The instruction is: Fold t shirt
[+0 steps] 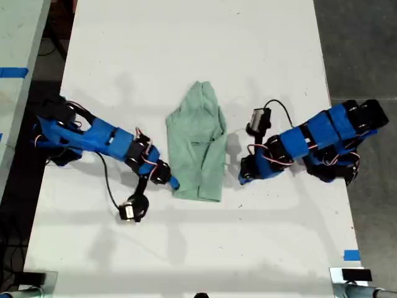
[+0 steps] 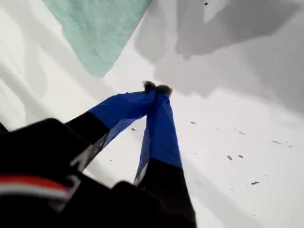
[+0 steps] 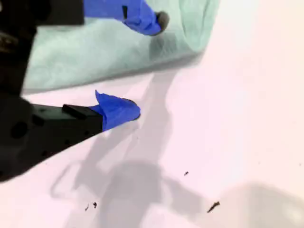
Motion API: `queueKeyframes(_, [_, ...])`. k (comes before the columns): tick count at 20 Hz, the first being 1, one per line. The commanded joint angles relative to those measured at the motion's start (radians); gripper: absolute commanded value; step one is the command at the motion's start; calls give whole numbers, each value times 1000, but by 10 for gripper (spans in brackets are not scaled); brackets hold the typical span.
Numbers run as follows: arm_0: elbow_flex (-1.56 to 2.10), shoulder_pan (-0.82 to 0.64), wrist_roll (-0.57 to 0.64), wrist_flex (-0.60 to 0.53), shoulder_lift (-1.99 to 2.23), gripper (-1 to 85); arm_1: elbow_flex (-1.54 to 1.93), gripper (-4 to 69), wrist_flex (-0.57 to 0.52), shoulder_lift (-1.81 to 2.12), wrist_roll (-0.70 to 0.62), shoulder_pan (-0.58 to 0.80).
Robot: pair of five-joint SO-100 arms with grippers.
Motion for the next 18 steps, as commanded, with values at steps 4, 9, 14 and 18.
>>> queueKeyframes(4, [-446,-3,-41,-2,-189,260,-149,265,-95,-127,-97,14])
queueKeyframes(9, [-446,-12,-48,-43,-186,247,-192,264,-127,-201,-124,37])
queueKeyframes(14, [-459,-29,3,-144,-319,18,-252,240,-166,-337,-126,28])
queueKeyframes(18, [-453,-35,31,-132,-304,-3,-305,25,-158,-396,-64,2])
